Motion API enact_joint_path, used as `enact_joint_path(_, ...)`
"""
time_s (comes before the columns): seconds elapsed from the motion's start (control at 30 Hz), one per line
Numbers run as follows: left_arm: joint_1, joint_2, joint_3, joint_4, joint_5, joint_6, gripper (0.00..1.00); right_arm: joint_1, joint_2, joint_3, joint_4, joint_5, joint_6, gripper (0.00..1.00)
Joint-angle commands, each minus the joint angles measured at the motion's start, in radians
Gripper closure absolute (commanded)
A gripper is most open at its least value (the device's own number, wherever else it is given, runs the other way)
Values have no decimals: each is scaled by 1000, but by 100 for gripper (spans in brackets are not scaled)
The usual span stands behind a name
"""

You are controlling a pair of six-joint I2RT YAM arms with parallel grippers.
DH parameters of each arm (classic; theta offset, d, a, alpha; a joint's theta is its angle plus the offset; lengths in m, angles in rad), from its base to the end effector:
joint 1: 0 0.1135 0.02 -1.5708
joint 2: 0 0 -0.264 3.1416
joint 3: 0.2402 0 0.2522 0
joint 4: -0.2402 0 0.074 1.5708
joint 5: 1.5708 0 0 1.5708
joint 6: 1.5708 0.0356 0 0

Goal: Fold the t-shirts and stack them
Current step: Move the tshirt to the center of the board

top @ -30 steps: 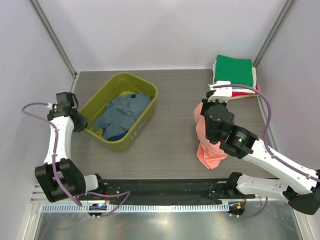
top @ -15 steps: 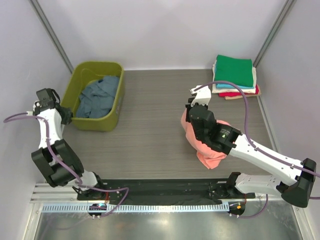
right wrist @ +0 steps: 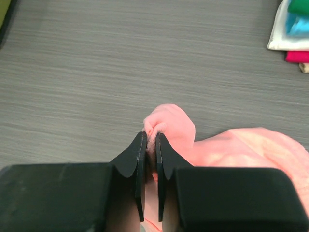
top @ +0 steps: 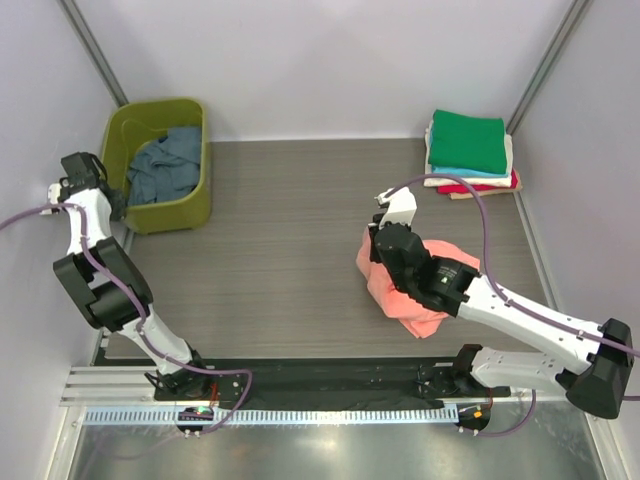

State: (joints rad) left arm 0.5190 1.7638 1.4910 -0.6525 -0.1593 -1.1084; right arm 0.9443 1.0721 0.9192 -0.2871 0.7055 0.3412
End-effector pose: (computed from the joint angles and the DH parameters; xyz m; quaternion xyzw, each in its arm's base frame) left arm 0.3344 0.1975 0.2772 -0.7044 0.6309 -0.0196 0.3245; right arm 0.1573 0.1780 0.3243 -0.0586 0.8116 0.0679 0.5773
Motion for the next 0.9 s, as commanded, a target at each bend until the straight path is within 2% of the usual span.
enact_joint_path(0.0,3,42,44,149,50,-38,96,-4,14,12,17,-20,39,99)
enact_joint_path(0.03,3,39,51,148,55,-27,77,-2,22,17,17,-20,38,99)
enact_joint_path(0.1,1,8,46,142,76,4,53,-4,41,26,16,-14,32,99)
enact_joint_path(0.13,1,-7,40,137,83,10,35,-4,48,29,17,-6,32,99)
enact_joint_path(0.23,1,-99,-14,120,110,42,17,-4,87,49,19,12,16,99)
enact_joint_path(0.33,1,-205,-72,87,135,100,6,-6,126,70,17,31,5,99)
enact_joint_path(0.43,1,-314,-132,39,138,153,0,-9,152,92,17,28,1,99)
enact_joint_path(0.7,1,-521,-259,-85,185,376,0,-9,201,147,14,26,-13,99)
enact_joint_path(0.77,-22,-579,-288,-105,138,387,0,-7,216,164,14,28,-14,99)
enact_joint_path(0.87,-92,-670,-354,-84,190,381,0,-9,250,199,12,35,-19,99)
